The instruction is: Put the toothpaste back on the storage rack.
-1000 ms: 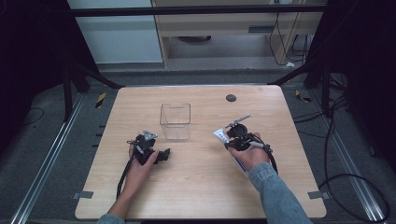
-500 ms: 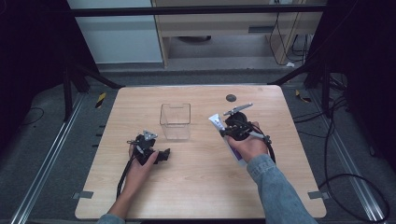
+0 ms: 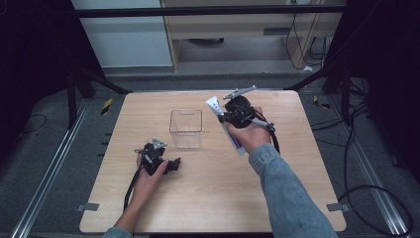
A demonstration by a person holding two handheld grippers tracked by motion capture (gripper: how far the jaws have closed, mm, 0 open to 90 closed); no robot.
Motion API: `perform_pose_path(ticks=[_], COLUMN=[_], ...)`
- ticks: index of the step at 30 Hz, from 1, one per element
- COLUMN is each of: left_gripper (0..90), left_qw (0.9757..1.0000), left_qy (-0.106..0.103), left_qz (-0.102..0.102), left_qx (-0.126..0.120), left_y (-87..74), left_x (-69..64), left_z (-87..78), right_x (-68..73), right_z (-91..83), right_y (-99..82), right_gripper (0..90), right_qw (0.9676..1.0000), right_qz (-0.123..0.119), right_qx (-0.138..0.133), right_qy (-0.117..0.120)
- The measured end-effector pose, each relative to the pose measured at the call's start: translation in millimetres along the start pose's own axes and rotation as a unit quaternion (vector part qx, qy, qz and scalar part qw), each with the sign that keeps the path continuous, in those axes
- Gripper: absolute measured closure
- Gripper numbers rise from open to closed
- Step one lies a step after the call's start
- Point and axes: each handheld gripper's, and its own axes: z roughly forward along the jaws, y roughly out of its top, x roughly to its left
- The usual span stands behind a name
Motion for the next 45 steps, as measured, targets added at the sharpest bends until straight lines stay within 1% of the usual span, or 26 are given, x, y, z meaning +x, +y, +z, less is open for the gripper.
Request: perform_pose_path(ticks=[2,3,4,5,6,7,9,10,11,12,13,16,18,19,22,24,26,28,29,30,31,36,38,41,45], left_gripper=[0.0,0.0,0.0,0.0,0.0,0.0,0.0,0.0,0.0,0.0,0.0,0.0,0.0,0.0,0.0,0.0,0.0,0.0,0.0,0.0,0.0,0.0,0.0,0.0,0.0], left_qw=[1.0,1.0,1.0,1.0,1.0,1.0,1.0,1.0,1.0,1.0,1.0,1.0,1.0,1.0,1.0,1.0,1.0,1.0,1.0,1.0,1.0,1.0,1.0,1.0,1.0], left_qy=[0.0,0.0,0.0,0.0,0.0,0.0,0.0,0.0,0.0,0.0,0.0,0.0,0.0,0.0,0.0,0.0,0.0,0.0,0.0,0.0,0.0,0.0,0.0,0.0,0.0], left_qz=[0.0,0.0,0.0,0.0,0.0,0.0,0.0,0.0,0.0,0.0,0.0,0.0,0.0,-0.001,0.0,0.0,-0.001,-0.001,-0.001,-0.001,-0.001,-0.001,0.0,0.0,0.0], left_qx=[0.0,0.0,0.0,0.0,0.0,0.0,0.0,0.0,0.0,0.0,0.0,0.0,0.0,0.0,0.001,0.0,0.0,0.0,0.0,0.0,-0.001,0.0,0.0,0.0,0.0], left_y=[0.0,0.0,0.0,0.0,0.0,0.0,0.0,0.0,0.0,0.0,0.0,0.0,0.0,0.0,0.0,0.0,-0.1,-0.1,-0.1,-0.1,-0.1,-0.1,-0.1,-0.1,0.0], left_x=[0.0,0.0,0.0,0.0,0.0,0.0,0.0,0.0,-0.1,-0.1,-0.1,-0.1,-0.1,-0.1,0.0,0.0,-0.2,-0.2,-0.2,-0.2,-0.2,-0.2,-0.1,-0.1,0.0], left_z=[0.0,0.0,0.0,0.0,0.0,0.0,0.0,0.0,0.0,0.0,0.0,0.0,0.0,0.0,0.0,-0.1,0.1,0.1,0.1,0.1,0.1,0.0,0.0,0.0,0.0], right_x=[1.0,1.5,1.5,2.7,2.7,3.6,4.9,4.9,6.1,6.1,6.7,9.1,9.8,11.3,12.9,17.8,20.9,22.6,24.8,24.8,27.5,33.5,34.7,38.6,44.1], right_z=[0.5,0.9,0.9,1.9,1.9,3.6,6.0,6.0,9.9,9.9,13.7,21.0,22.6,27.4,30.7,37.4,42.3,44.8,49.6,49.6,55.1,68.6,70.2,77.2,80.4], right_y=[9.5,18.1,18.1,27.8,27.8,37.4,47.0,47.0,57.5,57.5,64.7,76.5,78.9,85.9,90.8,98.2,101.2,102.5,104.4,104.4,106.4,109.0,109.1,108.5,107.3], right_gripper=[79.2,79.2,79.2,79.2,79.2,79.2,79.2,79.2,79.2,79.2,79.2,79.2,79.2,79.2,79.2,79.2,79.2,79.2,79.2,79.2,79.1,79.1,79.2,79.1,79.1], right_qw=[1.0,0.9999,0.9999,0.9997,0.9997,0.9994,0.9991,0.9991,0.9986,0.9986,0.9982,0.9977,0.9976,0.9969,0.9963,0.9949,0.994,0.9937,0.993,0.993,0.9924,0.9915,0.9916,0.9909,0.9904], right_qz=[0.0,0.0,0.0,-0.001,-0.001,0.001,0.005,0.005,0.003,0.003,0.003,0.002,0.001,0.0,-0.001,-0.005,-0.005,-0.005,-0.006,-0.006,-0.006,-0.007,-0.005,-0.003,-0.003], right_qx=[-0.009,-0.017,-0.017,-0.025,-0.025,-0.034,-0.042,-0.042,-0.052,-0.052,-0.06,-0.067,-0.069,-0.078,-0.086,-0.1,-0.109,-0.112,-0.118,-0.118,-0.123,-0.13,-0.129,-0.135,-0.137], right_qy=[0.0,0.001,0.001,-0.001,-0.001,0.0,-0.002,-0.002,-0.004,-0.004,-0.004,-0.006,-0.006,-0.007,-0.008,-0.007,-0.007,-0.007,-0.005,-0.005,-0.003,0.002,0.003,0.006,0.011])
